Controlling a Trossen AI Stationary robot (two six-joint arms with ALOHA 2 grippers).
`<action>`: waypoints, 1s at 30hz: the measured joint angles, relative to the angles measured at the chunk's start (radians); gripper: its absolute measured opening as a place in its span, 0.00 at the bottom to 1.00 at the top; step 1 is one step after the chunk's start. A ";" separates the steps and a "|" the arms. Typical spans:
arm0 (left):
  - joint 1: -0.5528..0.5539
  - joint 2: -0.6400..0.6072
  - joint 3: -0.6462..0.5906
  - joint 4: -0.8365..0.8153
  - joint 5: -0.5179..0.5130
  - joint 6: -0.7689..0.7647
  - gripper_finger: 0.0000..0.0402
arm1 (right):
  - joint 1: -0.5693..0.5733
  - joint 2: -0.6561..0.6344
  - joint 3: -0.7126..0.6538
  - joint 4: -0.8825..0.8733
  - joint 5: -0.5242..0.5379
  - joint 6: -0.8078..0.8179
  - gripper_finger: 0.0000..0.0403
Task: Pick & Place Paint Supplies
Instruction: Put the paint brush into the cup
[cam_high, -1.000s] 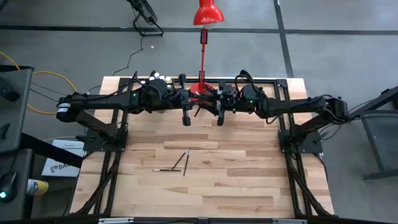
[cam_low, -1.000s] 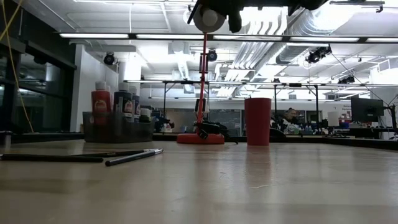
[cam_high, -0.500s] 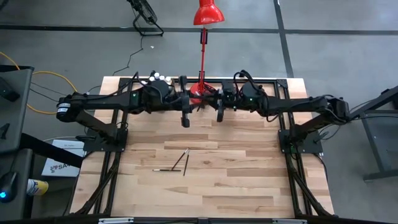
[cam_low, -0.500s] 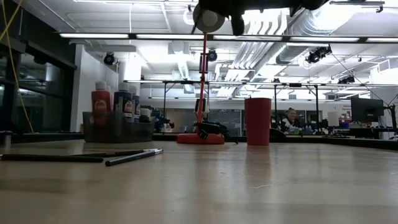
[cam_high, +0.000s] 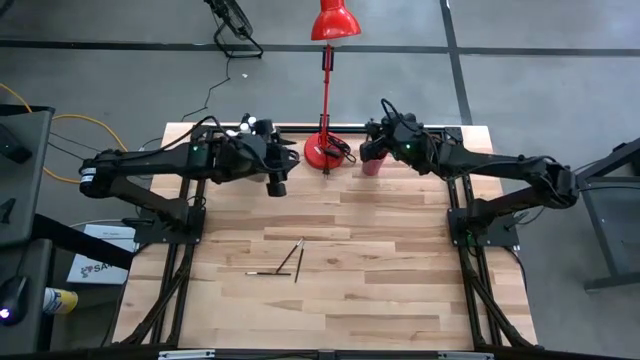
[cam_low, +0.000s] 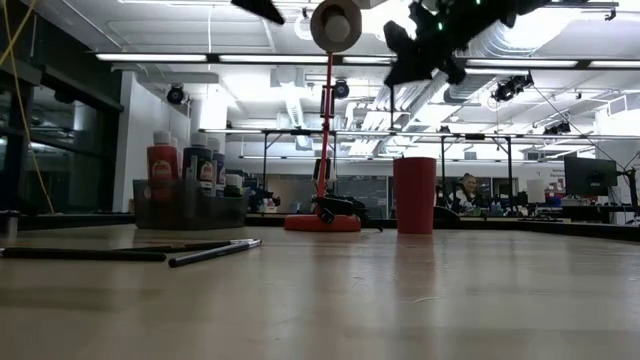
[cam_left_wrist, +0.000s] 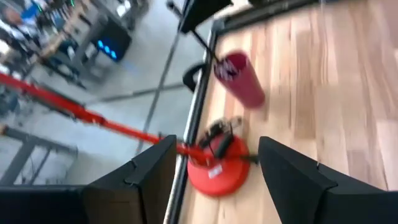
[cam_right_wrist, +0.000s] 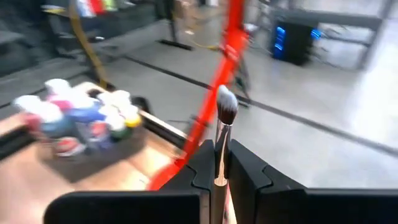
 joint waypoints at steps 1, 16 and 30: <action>0.000 0.000 0.000 -0.025 -0.005 -0.015 0.55 | -0.011 0.000 -0.018 -0.001 0.016 0.022 0.04; 0.000 -0.014 -0.279 0.041 0.061 -0.257 0.55 | -0.049 0.000 -0.129 -0.014 0.048 0.089 0.17; 0.000 -0.016 -0.412 0.034 0.267 -0.417 0.55 | -0.028 -0.039 -0.129 -0.029 0.041 0.113 0.37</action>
